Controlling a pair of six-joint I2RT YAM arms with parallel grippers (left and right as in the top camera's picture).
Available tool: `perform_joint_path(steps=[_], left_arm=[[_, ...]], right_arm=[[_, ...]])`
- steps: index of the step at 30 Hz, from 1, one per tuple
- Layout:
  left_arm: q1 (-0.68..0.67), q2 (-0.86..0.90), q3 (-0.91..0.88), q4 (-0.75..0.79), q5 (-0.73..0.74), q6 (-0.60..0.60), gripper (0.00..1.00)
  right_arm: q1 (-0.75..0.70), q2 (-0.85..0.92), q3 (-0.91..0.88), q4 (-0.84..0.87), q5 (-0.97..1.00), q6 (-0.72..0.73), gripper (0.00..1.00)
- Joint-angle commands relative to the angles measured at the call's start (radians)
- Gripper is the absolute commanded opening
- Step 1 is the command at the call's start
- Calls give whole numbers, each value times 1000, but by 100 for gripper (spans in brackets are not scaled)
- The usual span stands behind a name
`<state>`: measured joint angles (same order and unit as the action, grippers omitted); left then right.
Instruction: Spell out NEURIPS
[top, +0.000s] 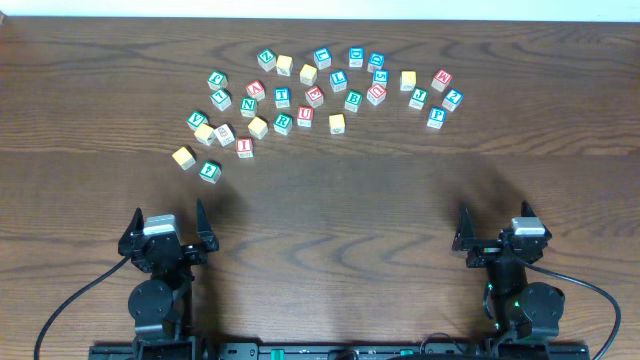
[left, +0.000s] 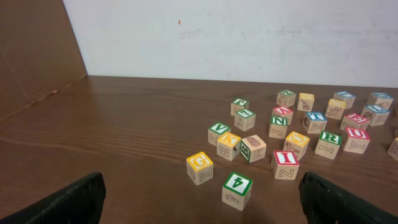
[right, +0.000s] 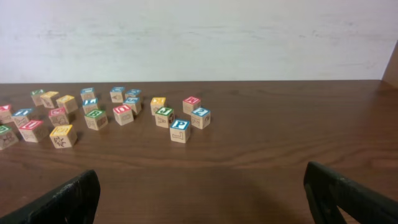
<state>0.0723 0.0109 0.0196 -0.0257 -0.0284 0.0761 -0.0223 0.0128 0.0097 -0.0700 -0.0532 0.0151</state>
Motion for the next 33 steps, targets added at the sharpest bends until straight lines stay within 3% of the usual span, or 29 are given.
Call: perform_joint_path(steps=[1,25,33], left_arm=[[5,-6,-16,-45,-9,6,98],[5,-6,-16,-45,-9,5,98],[5,-6,-16,-45,-9,-47,98]], right_arm=[[-4,-4,-4,-1,-6,14,99],[-4,-4,-4,-1,-6,14,99],[-4,-4,-4,0,-6,14,99]])
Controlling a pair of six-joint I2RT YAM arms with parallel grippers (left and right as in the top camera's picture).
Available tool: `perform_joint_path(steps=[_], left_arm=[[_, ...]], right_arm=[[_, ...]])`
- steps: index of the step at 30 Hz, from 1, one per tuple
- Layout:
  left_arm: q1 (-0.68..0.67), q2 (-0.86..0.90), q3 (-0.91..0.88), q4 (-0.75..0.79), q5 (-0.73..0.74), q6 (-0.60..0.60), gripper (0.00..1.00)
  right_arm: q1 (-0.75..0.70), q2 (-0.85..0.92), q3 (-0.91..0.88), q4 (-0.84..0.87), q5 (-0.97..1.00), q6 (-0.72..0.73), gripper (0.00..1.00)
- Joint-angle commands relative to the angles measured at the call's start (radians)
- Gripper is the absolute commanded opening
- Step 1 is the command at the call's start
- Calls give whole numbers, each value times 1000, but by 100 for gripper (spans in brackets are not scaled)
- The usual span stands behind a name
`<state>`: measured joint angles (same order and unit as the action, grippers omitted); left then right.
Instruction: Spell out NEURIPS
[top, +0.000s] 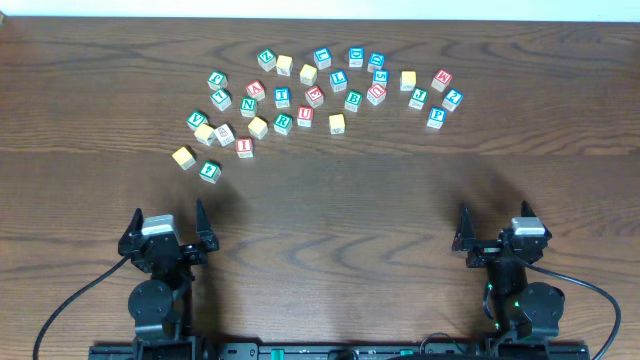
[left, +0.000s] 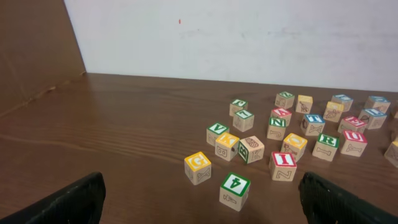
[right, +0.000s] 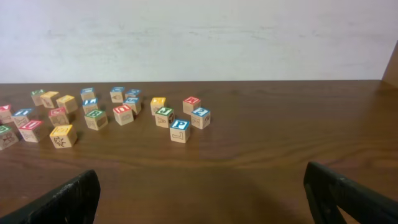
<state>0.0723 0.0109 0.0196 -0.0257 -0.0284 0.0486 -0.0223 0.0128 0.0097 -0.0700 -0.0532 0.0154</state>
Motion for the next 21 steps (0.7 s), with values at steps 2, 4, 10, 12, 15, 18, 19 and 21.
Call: perform_joint_path(steps=[2,4,10,12,15,18,19,21], left_arm=[[5,-6,-16,-45,-9,-20,98],[5,-6,-16,-45,-9,-20,98],[5,-6,-16,-45,-9,-20,98],[5,-6,-16,-45,-9,-20,98],[5,-6,-16,-45,-9,-20,98],[5,-6,-16,-45,-9,-20,98],[5,-6,-16,-45,-9,-20,98],[5,-6,-16,-45,-9,-20,98]], right_arm=[[-4,-4,-4,0,-6,13,99],[-4,-4,-4,0,-6,13,99],[-4,-4,-4,7,38,13,99],[-4,-4,-4,7,52,13,99],[-4,-4,-4,7,94,13,99],[-4,-4,-4,8,129,13,99],[-4,-4,-4,10,129,13,99],[-4,-4,-4,9,127,13,99]])
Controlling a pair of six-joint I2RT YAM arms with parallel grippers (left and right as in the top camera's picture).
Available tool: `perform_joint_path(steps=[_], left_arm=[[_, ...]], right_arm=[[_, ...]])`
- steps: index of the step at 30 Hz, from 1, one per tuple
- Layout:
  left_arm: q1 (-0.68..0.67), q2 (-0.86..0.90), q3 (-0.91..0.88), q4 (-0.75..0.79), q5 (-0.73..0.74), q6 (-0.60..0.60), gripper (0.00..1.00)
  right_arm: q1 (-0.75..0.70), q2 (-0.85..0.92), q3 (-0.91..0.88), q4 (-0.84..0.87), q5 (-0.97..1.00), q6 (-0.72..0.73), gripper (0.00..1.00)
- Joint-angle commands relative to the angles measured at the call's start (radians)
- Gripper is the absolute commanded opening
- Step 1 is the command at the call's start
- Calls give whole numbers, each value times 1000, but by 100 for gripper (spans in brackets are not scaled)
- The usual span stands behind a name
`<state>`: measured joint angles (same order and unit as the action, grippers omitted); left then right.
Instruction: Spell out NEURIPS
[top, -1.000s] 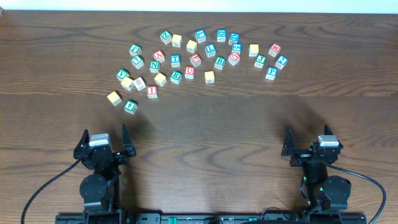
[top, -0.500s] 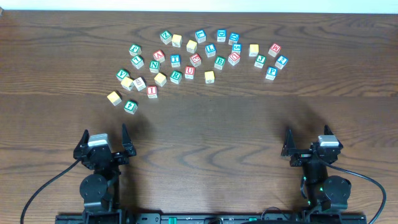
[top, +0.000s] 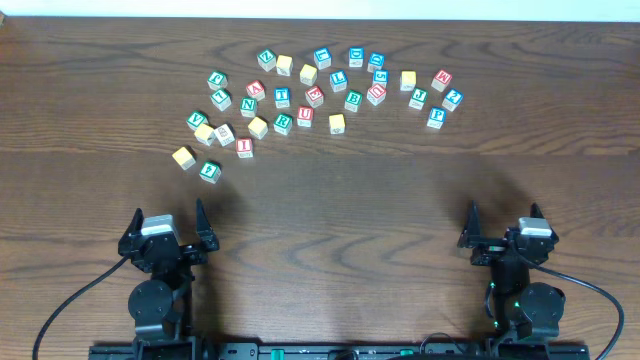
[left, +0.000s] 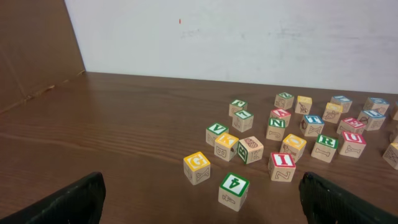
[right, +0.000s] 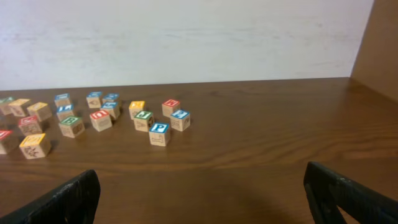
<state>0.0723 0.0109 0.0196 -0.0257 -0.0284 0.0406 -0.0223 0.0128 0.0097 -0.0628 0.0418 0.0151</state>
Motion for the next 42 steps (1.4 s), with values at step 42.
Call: perform_joint_path(steps=[42], left_arm=[[5,59,17,61,-10,-16,98]], right_arm=[[-4,-4,12,37,-56,-178,99]])
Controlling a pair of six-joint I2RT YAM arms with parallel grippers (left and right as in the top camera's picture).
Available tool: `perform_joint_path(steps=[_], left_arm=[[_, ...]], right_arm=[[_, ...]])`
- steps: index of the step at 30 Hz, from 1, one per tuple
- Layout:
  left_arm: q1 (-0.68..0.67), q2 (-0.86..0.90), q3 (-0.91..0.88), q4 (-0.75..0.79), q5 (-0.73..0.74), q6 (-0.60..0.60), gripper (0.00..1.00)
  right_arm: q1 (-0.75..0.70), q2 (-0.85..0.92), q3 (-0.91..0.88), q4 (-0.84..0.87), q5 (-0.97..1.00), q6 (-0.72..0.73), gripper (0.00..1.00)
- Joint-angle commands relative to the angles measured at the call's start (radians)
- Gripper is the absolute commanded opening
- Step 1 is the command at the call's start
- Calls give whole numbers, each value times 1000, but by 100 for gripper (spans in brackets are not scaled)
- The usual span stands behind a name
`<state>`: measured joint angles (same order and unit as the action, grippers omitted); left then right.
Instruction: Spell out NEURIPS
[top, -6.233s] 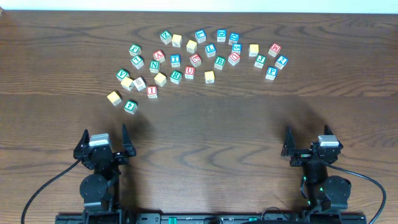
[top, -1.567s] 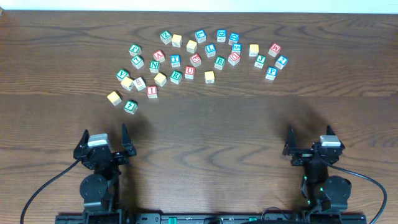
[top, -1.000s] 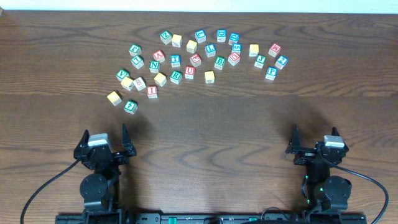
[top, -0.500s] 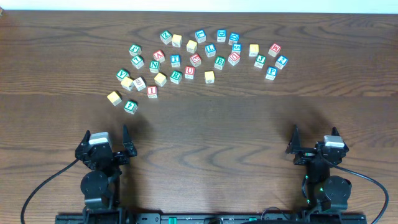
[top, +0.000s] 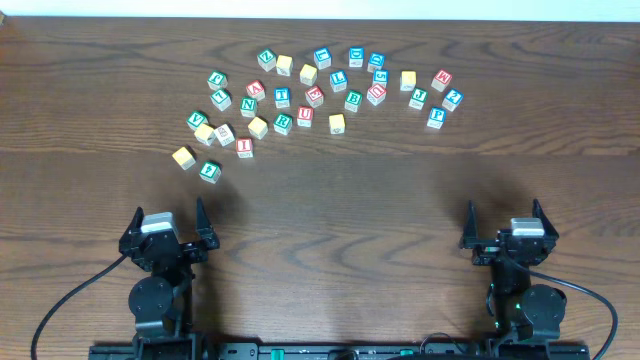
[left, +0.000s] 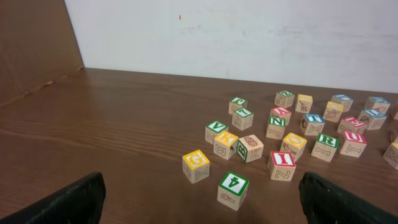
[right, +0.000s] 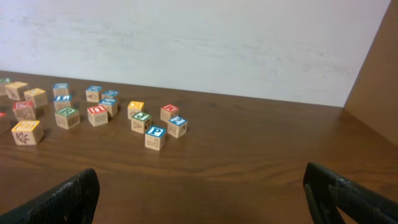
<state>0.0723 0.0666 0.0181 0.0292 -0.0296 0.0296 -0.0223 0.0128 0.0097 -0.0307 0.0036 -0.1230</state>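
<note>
Wooden letter blocks lie scattered across the far half of the table (top: 330, 200). Among them are a green N (top: 248, 107), green R (top: 283, 122), red U (top: 305, 115), red I (top: 244, 147) and blue P (top: 435, 117). The left wrist view shows N (left: 276, 122), R (left: 327, 142), U (left: 354, 137) and I (left: 283, 160). My left gripper (top: 168, 212) stands open near the front edge, well short of the blocks, with nothing between its fingers. My right gripper (top: 504, 210) is open too, at the front right, and empty. The P (right: 155, 132) lies far ahead of it.
A yellow G block (left: 196, 160) and a green block marked 4 (left: 234, 184) lie nearest the left gripper. A white wall (left: 249, 31) runs behind the table. Brown side panels stand at the far left (left: 31, 43) and far right (right: 373, 74).
My right gripper has turned a little to the right, so the blocks sit further left in its view and more of the right side panel shows. The left gripper and the blocks stay put.
Both grippers stood open near the front edge at the first two moments, with the blocks scattered far ahead. Then the right gripper had shifted slightly right, and now it faces further right. No block has moved.
</note>
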Motion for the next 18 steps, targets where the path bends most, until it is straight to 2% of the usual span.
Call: perform_joint_path(steps=[1,18], left_arm=[[5,3,22,6,-8,-5,98],[5,3,80,6,-8,-5,98]], right_arm=[[-4,-4,17,5,-19,-40,99],[-4,-4,45,24,-26,-40,99]])
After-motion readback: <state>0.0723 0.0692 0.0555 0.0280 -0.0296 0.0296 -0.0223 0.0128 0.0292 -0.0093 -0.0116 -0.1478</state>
